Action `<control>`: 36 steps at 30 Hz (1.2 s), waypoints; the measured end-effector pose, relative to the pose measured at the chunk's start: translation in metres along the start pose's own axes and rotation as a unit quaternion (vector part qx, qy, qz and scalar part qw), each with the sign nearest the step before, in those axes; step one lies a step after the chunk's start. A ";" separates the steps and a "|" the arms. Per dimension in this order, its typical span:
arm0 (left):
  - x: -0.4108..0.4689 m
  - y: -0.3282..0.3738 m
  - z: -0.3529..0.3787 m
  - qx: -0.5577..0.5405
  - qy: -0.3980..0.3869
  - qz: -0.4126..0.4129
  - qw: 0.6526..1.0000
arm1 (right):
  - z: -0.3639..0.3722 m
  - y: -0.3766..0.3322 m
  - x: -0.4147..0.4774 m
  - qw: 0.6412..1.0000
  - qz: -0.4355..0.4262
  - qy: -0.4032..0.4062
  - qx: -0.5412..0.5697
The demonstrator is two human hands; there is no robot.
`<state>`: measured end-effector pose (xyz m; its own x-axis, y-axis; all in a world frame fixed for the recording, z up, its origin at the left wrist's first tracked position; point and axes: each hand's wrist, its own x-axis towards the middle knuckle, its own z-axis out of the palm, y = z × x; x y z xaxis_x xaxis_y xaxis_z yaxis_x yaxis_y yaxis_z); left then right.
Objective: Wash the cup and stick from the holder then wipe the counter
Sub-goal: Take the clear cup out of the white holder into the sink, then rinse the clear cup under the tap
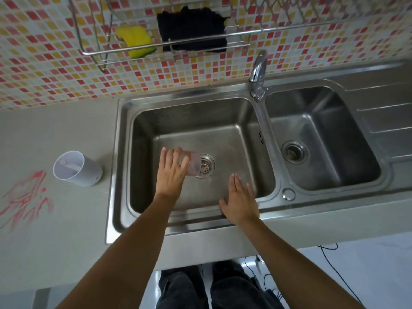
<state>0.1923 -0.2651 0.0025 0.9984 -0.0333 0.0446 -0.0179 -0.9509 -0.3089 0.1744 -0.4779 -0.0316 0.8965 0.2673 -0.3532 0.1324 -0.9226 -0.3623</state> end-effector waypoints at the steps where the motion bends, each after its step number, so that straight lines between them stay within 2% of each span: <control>1: 0.004 0.001 -0.002 -0.023 0.011 -0.021 0.999 | -0.005 0.000 0.004 0.998 -0.001 -0.002 0.063; 4: 0.027 0.014 -0.011 -0.113 0.051 -0.094 0.988 | -0.037 0.011 0.037 0.965 0.030 0.066 0.253; 8: 0.068 0.039 -0.035 -0.222 0.037 -0.116 0.967 | -0.105 0.036 0.105 0.923 0.091 0.183 0.325; 10: 0.087 0.050 -0.048 -0.290 0.027 -0.118 0.949 | -0.135 0.046 0.138 0.904 0.094 0.195 0.368; 13: 0.113 0.063 -0.065 -0.343 0.019 -0.121 0.931 | -0.165 0.050 0.173 0.911 0.057 0.186 0.363; 17: 0.142 0.071 -0.077 -0.395 0.029 -0.099 0.913 | -0.171 0.052 0.202 0.941 0.010 0.152 0.302; 21: 0.158 0.074 -0.077 -0.453 0.050 -0.086 0.886 | -0.164 0.057 0.219 0.984 -0.066 0.102 0.127; 25: 0.165 0.075 -0.080 -0.476 0.023 -0.077 0.876 | -0.168 0.068 0.239 0.991 -0.068 0.109 -0.039; 28: 0.171 0.079 -0.079 -0.481 0.015 -0.084 0.872 | -0.157 0.080 0.261 0.992 -0.072 0.087 -0.062; 32: 0.176 0.093 -0.082 -0.521 0.001 -0.081 0.850 | -0.158 0.075 0.258 0.977 -0.133 0.126 -0.105; 36: 0.176 0.102 -0.082 -0.592 0.003 -0.126 0.796 | -0.163 0.075 0.256 0.975 -0.154 0.137 -0.085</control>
<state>0.3623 -0.3929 0.0566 0.9782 0.2054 -0.0309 0.1419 -0.5521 0.8216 0.4830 -0.5239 -0.0081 0.8796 0.4756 0.0007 0.4596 -0.8496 -0.2587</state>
